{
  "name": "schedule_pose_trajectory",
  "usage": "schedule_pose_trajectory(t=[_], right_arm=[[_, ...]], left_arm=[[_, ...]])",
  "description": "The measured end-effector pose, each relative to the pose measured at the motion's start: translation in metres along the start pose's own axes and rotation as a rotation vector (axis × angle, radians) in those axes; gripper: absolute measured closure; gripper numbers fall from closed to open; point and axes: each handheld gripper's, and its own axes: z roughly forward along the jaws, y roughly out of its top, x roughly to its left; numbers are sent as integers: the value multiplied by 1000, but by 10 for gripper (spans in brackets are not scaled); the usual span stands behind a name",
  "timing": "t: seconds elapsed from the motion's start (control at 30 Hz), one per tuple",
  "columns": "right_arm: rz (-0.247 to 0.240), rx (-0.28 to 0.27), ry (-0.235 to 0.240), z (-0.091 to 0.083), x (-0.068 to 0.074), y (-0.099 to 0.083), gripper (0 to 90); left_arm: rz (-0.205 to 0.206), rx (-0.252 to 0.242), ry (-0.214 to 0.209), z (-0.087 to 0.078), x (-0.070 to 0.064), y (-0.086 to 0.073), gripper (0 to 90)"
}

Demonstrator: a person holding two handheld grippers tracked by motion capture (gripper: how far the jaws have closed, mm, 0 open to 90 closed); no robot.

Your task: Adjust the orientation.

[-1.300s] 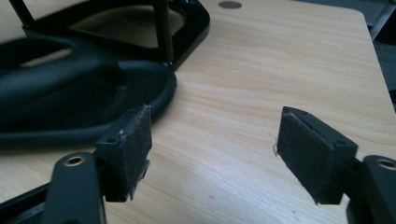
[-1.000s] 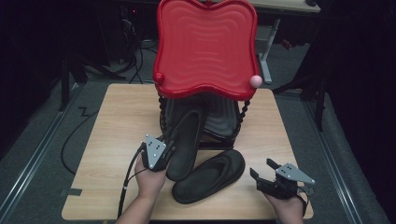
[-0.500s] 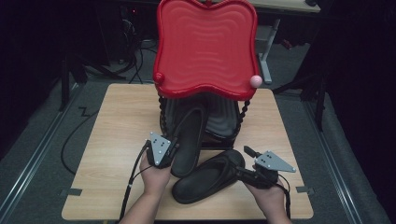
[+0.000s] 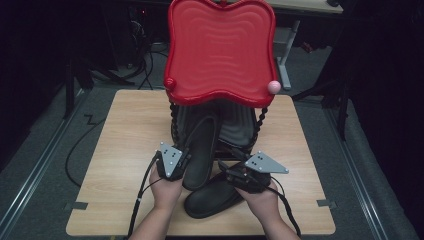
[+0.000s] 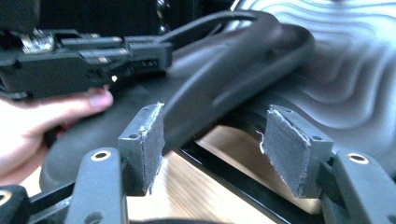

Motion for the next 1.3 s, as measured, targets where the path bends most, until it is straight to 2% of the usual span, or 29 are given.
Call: schedule_pose_trajectory(t=[0.2, 0.33, 0.43, 0.5, 0.57, 0.63, 0.7, 0.8, 0.9, 0.97, 1.03, 1.2, 1.3], right_arm=[[-11, -3, 28, 16, 10, 6, 418], [-15, 21, 31, 29, 16, 4, 448], [-23, 30, 19, 37, 17, 1, 559], [-34, 37, 9, 42, 15, 0, 658], [-52, 40, -29, 48, 12, -2, 736], [-44, 40, -55, 53, 8, -3, 780], [-34, 40, -80, 56, 3, -4, 799], [-36, 38, -116, 60, 2, -3, 820], [-8, 35, -147, 62, 0, -1, 838], [-10, 37, -173, 63, -1, -2, 848], [-6, 32, -180, 64, -1, -3, 849], [-4, 24, -194, 64, 0, -3, 849], [-1, 21, -196, 64, 1, -3, 848]], left_arm=[[-5, -2, 15, 2, 1, -1, 761], [-13, -4, 19, 5, 1, 0, 761], [-20, -10, 22, 8, 2, 1, 761], [-16, 8, 25, 12, 2, 2, 761], [-21, 29, 26, 16, 1, 1, 749], [-21, 47, 16, 21, 3, -1, 742], [3, 48, 9, 24, 2, -1, 727], [-7, 57, -19, 26, 4, 2, 693], [2, 70, -42, 21, 4, 3, 627], [8, 71, -54, 15, 2, 2, 577], [12, 54, -69, 5, -2, -1, 543], [38, 43, -82, -13, -16, -10, 516], [29, 42, -77, -20, -21, -14, 525]])
